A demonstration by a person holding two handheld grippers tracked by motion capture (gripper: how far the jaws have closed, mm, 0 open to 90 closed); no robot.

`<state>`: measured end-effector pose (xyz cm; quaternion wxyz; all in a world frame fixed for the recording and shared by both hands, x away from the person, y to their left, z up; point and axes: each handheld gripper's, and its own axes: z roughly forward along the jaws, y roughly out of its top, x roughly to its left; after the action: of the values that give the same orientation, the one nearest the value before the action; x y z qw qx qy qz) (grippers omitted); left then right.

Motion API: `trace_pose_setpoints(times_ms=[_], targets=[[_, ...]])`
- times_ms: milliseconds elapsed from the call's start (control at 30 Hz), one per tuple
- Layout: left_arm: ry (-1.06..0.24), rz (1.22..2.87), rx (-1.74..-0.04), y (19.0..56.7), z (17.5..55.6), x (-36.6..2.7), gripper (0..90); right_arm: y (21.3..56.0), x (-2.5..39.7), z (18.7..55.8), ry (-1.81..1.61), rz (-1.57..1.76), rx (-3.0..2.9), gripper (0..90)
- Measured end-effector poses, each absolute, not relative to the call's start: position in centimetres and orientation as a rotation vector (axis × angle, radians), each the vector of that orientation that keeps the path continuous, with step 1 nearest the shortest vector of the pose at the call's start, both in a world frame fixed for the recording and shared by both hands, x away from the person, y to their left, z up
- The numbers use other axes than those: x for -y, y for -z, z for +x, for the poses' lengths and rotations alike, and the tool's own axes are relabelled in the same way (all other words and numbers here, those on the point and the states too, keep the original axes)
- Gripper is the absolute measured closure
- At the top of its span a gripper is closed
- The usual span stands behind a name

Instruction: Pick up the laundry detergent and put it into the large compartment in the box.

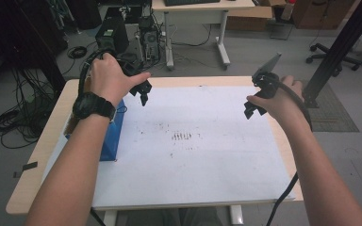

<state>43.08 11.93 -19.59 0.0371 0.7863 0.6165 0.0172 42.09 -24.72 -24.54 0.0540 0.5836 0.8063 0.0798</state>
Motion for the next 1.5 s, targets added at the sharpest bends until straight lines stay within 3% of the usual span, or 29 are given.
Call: trace_pose_setpoints(times_ms=[467,1500], targets=[[-0.017,2.47,-1.817,21.8,42.7,-8.9,17.8,24.4,24.9,42.0,-0.243,1.773,-2.448,14.2],[0.021,2.491,-1.788,23.3,42.9,-7.6,17.9,24.8,25.2,42.0,-0.241,1.788,-2.447,14.1]])
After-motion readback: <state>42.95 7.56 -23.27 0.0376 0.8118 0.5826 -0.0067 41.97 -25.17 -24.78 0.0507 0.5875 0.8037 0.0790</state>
